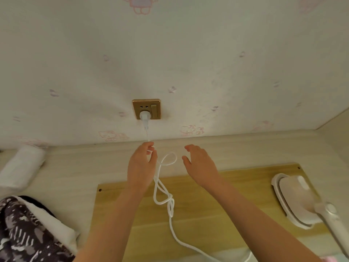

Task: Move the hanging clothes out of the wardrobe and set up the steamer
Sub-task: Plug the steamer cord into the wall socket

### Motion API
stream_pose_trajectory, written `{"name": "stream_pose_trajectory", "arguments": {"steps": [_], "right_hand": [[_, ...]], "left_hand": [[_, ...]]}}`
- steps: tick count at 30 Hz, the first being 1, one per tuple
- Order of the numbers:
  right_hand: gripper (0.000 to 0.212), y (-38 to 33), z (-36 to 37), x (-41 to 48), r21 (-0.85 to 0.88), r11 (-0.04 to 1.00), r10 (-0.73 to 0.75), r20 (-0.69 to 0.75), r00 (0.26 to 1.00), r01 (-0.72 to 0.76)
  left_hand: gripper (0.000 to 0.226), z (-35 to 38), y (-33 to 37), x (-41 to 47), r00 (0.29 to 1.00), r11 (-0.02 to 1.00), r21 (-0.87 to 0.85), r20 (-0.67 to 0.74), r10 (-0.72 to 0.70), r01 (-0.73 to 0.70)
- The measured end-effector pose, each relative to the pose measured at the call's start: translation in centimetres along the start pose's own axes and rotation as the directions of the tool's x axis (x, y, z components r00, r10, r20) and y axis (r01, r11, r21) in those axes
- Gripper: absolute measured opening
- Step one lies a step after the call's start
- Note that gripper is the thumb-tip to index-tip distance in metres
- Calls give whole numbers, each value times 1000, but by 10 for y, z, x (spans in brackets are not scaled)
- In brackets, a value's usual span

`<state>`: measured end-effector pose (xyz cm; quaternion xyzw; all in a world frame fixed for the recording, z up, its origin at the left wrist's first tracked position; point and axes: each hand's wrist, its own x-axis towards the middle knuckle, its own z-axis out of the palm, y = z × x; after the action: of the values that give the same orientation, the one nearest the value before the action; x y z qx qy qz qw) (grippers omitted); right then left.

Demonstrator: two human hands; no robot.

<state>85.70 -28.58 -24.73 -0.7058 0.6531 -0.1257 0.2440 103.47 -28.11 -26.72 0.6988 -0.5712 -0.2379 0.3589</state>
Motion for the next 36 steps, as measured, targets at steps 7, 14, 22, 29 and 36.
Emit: {"name": "stream_pose_trajectory", "arguments": {"steps": [7, 14, 22, 29, 36], "right_hand": [[40, 65, -8, -95, -124, 992, 23, 30, 999, -19], [42, 138, -14, -207, -178, 982, 63, 21, 998, -58], [40, 214, -27, -336, -209, 969, 144, 39, 989, -133], [41, 252, -43, -440, -218, 931, 309, 46, 950, -292], [43, 257, -37, -513, -171, 853, 493, -48, 869, -494]], "left_hand": [[28, 40, 25, -102, 980, 980, 119, 136, 146, -162], [26, 81, 62, -216, 933, 926, 214, 255, 254, -311], [25, 129, 91, -340, 884, 875, 260, 353, 307, -408], [28, 152, 122, -417, 784, 819, 213, 487, 384, -533], [31, 163, 133, -460, 617, 720, 133, 634, 467, -681]]}}
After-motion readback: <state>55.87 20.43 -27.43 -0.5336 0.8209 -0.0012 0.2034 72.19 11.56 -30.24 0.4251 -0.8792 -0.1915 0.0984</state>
